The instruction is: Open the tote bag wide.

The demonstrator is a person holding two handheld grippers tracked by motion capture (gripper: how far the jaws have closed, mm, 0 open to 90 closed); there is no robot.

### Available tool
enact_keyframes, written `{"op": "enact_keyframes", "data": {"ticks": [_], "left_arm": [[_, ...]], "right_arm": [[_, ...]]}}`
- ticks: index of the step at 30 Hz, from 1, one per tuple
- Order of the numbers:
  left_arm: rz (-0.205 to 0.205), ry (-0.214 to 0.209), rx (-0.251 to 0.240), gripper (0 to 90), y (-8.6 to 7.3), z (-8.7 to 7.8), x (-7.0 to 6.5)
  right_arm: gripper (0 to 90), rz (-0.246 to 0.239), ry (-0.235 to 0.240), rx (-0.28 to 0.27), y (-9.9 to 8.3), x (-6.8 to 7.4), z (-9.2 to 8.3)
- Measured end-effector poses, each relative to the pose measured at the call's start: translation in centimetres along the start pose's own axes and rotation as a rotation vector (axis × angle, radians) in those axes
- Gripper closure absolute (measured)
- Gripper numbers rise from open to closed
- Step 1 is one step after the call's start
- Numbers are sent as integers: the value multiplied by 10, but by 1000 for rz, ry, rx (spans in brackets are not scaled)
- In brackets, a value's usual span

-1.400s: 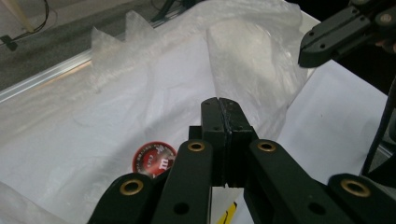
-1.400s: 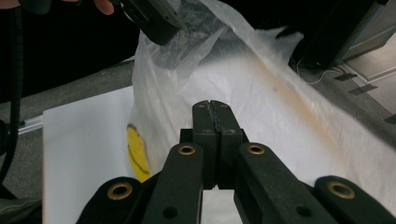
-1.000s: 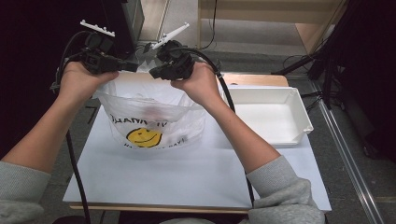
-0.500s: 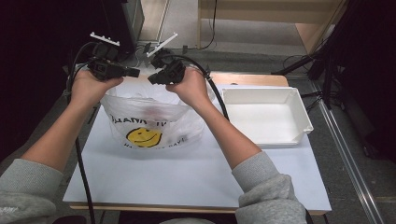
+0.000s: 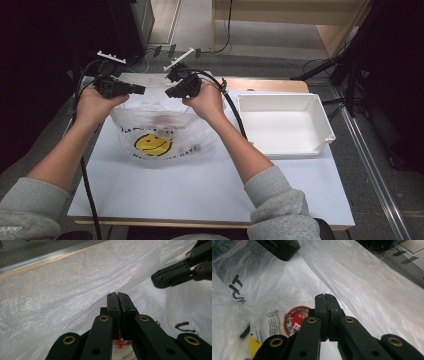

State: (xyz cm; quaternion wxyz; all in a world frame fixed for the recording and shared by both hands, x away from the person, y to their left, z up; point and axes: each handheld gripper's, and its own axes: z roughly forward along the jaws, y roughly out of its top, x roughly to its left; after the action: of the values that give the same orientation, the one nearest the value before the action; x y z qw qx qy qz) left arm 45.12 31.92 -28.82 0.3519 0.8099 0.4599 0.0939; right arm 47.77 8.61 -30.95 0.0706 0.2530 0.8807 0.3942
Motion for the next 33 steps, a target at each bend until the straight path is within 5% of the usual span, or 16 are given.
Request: {"op": "enact_keyframes", "data": {"ticks": [8,17,33], "left_arm": [[-26,12,25,889,-14,7,8],[-38,7,0,888,-27,10,9],[-85,9,42,882,-50,18,20]], "right_arm": [[900,21,-30,7,-14,-7,3],[900,42,-25,9,-29,-9,11],[900,78,-22,68,-54,-12,24]]}}
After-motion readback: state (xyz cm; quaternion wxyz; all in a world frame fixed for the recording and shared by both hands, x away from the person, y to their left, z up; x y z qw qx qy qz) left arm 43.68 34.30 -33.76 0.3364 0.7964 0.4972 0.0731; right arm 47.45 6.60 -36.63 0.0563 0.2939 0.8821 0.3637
